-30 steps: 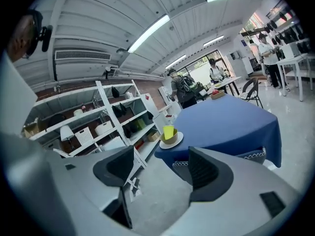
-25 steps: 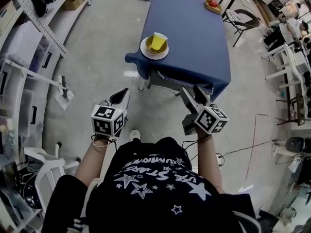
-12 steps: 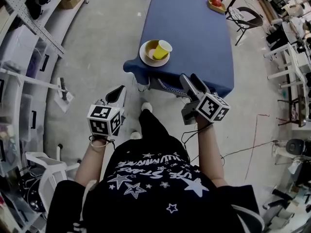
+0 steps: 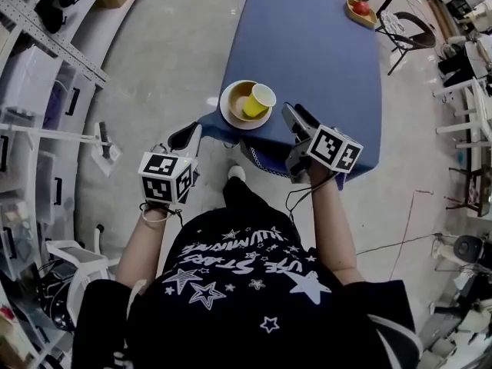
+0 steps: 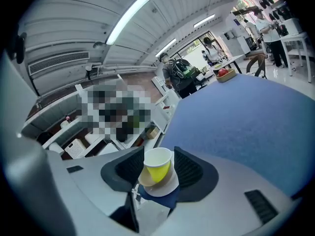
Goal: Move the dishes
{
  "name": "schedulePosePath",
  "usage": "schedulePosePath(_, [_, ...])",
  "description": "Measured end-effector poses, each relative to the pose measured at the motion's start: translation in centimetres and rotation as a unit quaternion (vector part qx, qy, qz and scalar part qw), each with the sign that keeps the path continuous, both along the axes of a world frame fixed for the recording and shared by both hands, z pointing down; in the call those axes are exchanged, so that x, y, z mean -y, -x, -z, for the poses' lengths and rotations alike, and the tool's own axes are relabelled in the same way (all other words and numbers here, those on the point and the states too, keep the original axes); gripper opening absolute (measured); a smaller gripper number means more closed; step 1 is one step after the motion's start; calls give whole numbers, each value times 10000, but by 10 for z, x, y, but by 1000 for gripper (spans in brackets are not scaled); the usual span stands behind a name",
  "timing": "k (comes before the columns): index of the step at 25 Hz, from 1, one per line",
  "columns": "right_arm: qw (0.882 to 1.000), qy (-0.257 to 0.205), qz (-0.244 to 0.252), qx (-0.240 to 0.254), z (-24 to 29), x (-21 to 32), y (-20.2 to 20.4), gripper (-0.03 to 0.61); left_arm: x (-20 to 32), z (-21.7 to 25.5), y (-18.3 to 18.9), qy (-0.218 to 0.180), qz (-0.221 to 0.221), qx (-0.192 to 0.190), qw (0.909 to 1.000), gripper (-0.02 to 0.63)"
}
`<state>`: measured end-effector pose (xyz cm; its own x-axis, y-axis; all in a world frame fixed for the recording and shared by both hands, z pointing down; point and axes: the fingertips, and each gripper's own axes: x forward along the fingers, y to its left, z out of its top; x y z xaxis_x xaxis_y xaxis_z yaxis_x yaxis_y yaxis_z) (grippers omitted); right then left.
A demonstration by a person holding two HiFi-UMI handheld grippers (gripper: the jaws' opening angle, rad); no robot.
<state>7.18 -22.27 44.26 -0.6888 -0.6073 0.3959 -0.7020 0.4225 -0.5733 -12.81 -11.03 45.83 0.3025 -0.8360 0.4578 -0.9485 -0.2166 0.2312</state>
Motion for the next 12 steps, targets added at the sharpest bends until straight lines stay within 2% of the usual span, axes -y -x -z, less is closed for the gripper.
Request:
schedulePosePath(6, [9969,512,566,-176,-28,29,17,149,33,-4,-5,116,81,14,9999,21])
schedulePosePath(12, [9906,894,977,-335,-52,43,30,141,49,-12,-1,266,207,51,9994,21])
